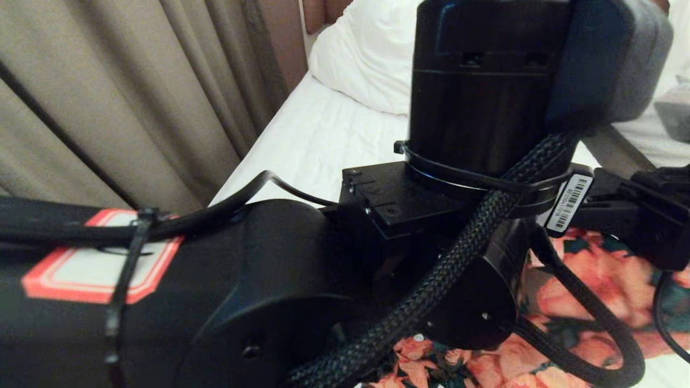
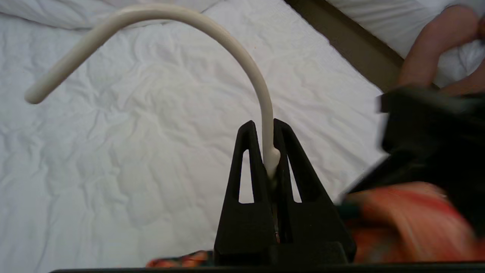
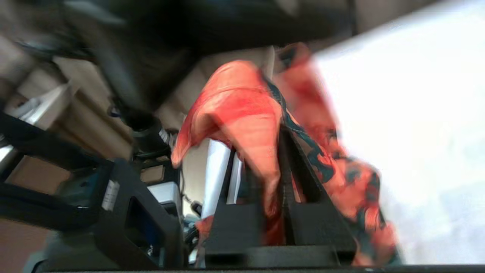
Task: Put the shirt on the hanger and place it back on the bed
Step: Take the clothes hanger out of the clothes
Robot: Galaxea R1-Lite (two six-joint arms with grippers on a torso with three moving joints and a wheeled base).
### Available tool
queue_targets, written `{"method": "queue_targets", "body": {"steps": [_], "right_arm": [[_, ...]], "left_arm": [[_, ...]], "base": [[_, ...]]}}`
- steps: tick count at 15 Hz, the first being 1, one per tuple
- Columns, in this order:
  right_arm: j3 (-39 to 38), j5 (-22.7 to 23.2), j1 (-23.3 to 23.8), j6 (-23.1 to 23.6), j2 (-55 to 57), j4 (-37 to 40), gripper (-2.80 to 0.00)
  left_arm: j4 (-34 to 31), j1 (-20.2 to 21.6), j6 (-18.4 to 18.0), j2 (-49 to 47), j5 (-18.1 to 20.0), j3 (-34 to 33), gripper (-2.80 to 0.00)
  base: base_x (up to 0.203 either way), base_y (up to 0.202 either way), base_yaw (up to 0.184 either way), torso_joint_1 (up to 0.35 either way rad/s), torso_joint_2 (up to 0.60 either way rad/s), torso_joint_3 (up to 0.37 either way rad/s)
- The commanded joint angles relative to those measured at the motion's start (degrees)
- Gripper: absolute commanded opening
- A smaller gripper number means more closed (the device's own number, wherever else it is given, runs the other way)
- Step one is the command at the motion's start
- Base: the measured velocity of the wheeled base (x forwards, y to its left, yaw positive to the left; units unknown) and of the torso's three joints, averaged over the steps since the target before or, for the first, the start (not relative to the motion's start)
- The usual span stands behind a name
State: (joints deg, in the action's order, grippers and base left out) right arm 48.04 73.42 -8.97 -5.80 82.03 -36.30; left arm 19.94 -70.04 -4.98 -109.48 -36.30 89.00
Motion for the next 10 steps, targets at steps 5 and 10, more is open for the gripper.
{"method": "queue_targets", "body": {"steps": [5,10], "right_arm": [[0.1,0.0,1.1,0.2,7.2,-0.2,0.0],[-0.1,0.3,6.4,0.8,5.0,-1.0,0.0]], "left_arm": [[0.0,0.7,-1.1,-0.4,-0.3,0.8,-2.8],[0.1,3.2,-2.7,-0.4,-0.3,0.8,-2.8]], "base": [[0.0,0.0,0.0,0.0,0.0,0.0],[0.0,0.0,0.0,0.0,0.0,0.0]]}}
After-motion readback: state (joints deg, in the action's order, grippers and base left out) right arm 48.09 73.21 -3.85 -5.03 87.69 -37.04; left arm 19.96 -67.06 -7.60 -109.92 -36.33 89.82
